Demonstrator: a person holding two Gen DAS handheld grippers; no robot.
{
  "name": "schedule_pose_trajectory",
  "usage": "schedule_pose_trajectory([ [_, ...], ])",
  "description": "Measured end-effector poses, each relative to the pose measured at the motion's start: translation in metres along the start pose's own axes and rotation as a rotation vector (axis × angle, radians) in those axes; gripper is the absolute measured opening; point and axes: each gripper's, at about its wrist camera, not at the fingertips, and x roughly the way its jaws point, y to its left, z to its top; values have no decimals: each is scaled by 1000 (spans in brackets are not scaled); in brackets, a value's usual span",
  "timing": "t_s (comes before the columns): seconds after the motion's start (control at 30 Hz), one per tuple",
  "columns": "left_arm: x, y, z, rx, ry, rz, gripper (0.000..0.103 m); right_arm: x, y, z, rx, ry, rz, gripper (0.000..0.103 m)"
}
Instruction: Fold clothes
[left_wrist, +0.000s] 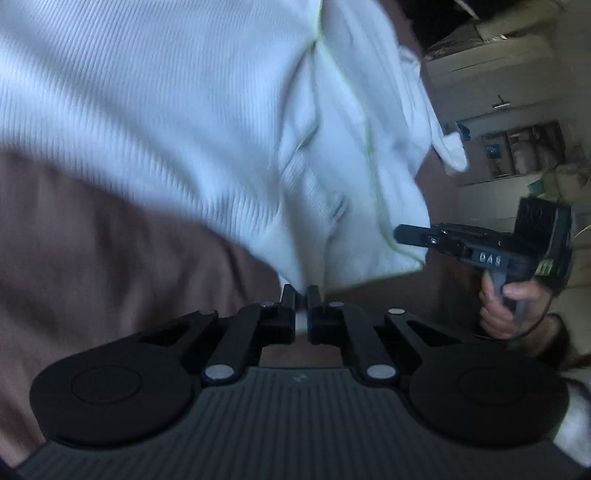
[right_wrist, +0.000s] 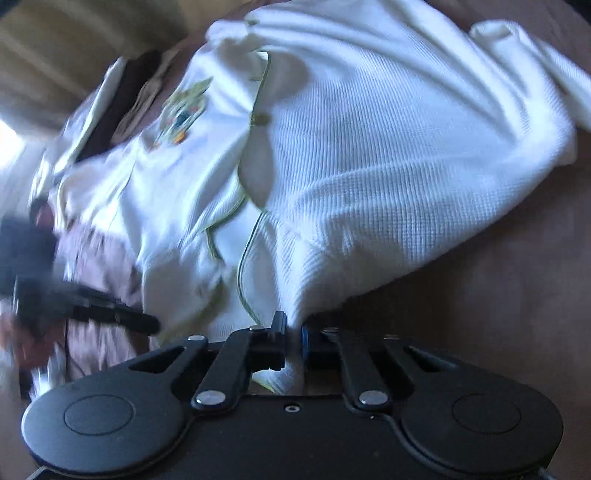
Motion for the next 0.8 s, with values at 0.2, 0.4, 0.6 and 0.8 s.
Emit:
schedule_pose_trajectory([
  [0.2, 4, -8, -12, 82, 3, 93, 1, 32, -11, -16, 60, 33, -31, 5],
  [0.4, -5, -37, -17, 163, -74, 163, 2, 11, 12, -3, -9, 22, -37, 5],
  [0.6, -12, -26, -22, 129, -78, 301, 9, 31, 11, -1, -57, 92, -156, 7],
  [0.8, -39, -2, -27, -16, -181, 227, 37, 10, -15, 3, 63, 57, -128, 39],
])
